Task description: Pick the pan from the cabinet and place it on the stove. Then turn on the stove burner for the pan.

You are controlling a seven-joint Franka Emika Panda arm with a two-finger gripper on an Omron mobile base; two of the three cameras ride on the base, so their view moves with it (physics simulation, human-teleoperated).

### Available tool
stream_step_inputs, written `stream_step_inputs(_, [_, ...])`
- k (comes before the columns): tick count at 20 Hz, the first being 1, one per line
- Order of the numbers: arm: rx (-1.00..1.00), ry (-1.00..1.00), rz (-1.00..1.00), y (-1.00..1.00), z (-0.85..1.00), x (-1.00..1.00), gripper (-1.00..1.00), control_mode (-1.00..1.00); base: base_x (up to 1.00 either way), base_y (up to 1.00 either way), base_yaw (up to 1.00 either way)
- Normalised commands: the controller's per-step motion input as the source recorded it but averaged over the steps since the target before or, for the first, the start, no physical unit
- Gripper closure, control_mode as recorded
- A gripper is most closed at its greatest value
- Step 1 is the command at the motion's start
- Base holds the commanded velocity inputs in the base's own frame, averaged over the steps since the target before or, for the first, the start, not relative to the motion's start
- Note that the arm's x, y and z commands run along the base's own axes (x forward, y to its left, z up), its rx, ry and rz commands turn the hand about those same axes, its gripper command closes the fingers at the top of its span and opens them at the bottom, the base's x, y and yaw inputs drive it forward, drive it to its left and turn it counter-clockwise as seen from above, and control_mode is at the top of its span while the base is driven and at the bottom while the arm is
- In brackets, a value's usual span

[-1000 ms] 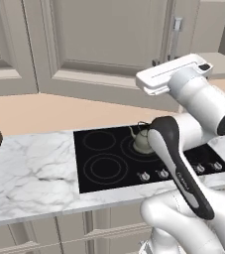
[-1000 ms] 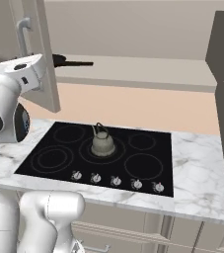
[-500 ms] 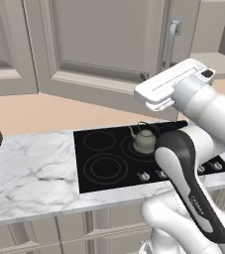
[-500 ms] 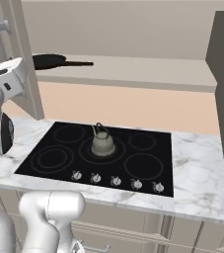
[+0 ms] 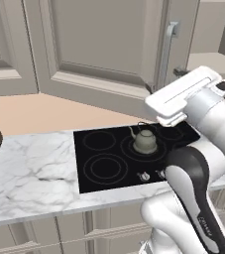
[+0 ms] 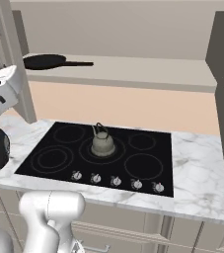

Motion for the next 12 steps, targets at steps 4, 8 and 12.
stream_step_inputs(4, [0.08, -0.04, 0.0, -0.67, 0.0, -0.7, -1.0, -1.0, 0.0, 0.0, 0.0])
stream_step_inputs(8, [0.09, -0.01, 0.0, -0.76, 0.0, -0.57, -1.0, -1.0, 0.0, 0.0, 0.0])
stream_step_inputs(12, [0.08, 0.0, 0.0, -0.78, 0.0, -0.36, -1.0, -1.0, 0.0, 0.0, 0.0])
